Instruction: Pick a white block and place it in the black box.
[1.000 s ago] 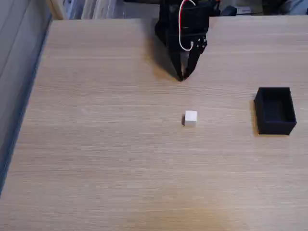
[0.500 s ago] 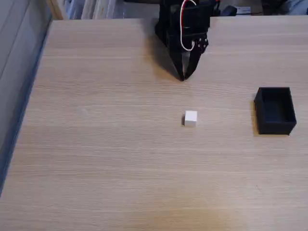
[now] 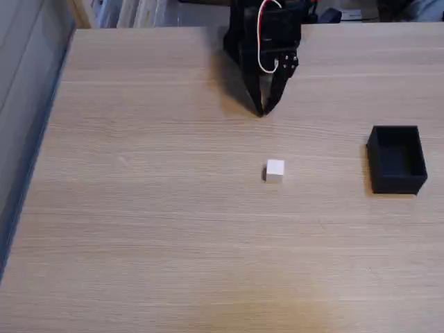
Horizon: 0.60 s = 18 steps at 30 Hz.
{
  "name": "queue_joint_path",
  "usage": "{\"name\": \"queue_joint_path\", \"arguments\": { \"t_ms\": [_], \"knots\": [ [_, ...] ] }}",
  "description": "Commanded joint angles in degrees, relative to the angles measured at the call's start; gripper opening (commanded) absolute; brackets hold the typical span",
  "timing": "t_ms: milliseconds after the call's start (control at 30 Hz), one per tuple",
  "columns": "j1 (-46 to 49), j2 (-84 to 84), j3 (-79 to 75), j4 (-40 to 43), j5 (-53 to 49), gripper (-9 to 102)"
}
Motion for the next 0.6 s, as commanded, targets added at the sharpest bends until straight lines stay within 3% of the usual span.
{"name": "queue_joint_path", "arguments": {
  "t_ms": [0, 567],
  "knots": [
    [2.0, 0.4, 0.9, 0.2, 0.0, 0],
    [6.3, 0.4, 0.9, 0.1, 0.3, 0]
  ]
}}
